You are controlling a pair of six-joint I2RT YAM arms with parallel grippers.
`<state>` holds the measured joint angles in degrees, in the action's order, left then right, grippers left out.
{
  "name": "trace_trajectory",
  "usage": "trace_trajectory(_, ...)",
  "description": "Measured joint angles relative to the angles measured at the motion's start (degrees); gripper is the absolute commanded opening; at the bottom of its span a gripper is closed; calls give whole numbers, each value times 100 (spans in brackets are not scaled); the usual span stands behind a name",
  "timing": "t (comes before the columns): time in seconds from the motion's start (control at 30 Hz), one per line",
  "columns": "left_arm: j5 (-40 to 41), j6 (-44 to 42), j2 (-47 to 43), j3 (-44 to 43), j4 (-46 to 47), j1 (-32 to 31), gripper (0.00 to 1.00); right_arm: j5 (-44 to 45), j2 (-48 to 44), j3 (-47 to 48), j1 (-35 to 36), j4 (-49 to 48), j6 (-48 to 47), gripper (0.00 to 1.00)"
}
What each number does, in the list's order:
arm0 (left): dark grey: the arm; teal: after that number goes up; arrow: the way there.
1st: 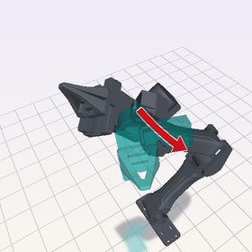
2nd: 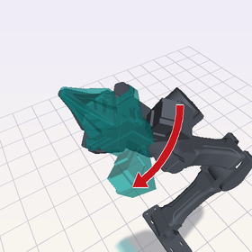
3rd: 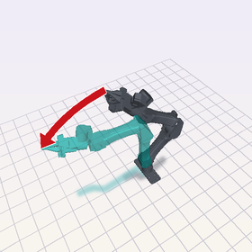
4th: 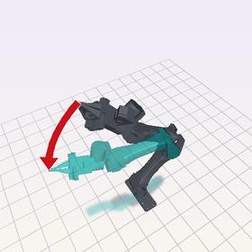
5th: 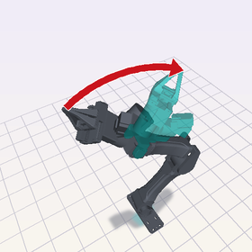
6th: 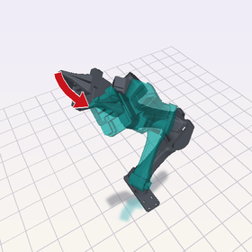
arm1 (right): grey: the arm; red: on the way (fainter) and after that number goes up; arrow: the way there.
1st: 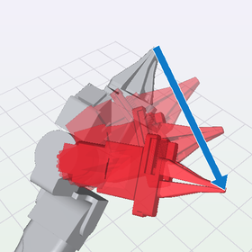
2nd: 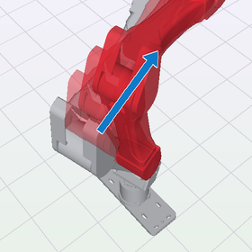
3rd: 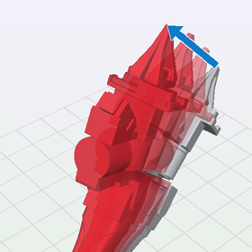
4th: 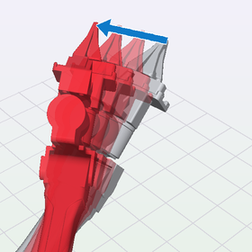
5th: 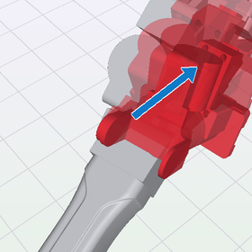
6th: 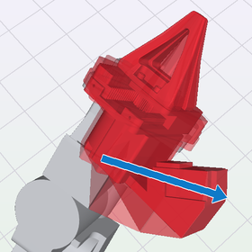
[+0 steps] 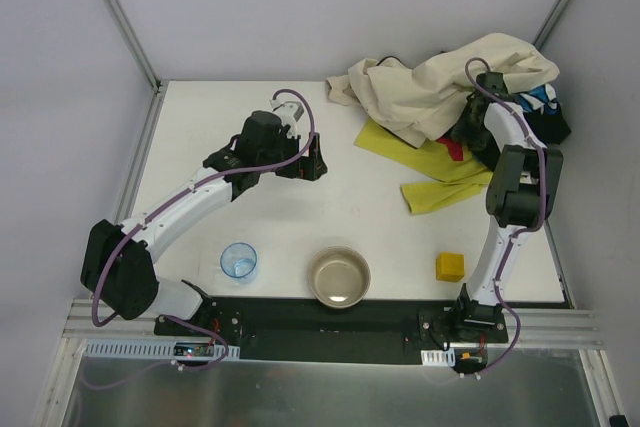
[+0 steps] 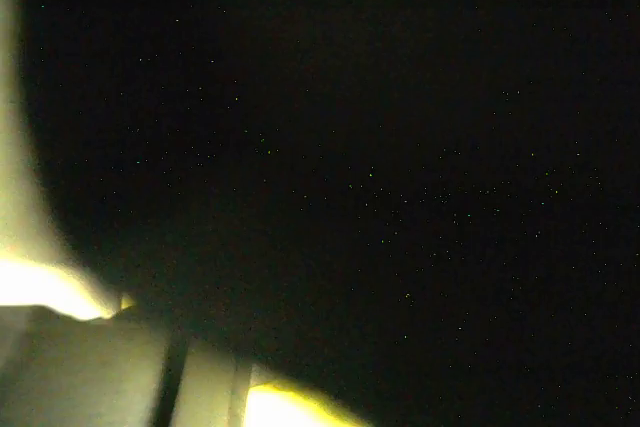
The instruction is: Pick out a specific cloth from the pile
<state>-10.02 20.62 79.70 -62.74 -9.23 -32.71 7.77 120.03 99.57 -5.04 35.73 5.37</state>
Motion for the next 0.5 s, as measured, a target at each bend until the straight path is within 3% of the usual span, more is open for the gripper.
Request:
trace_trajectory(0.07, 0, 2, 0, 0, 0, 0, 99, -92, -83, -90, 0, -72, -11, 70)
trace_trajectory(0.17, 0, 2, -2, 7, 4, 0, 99, -201, -87, -94, 2, -116, -57, 74)
trace_trajectory(0.5, 7, 2, -20, 66, 2, 0, 99, -337, 651, 649, 0, 118, -24, 59)
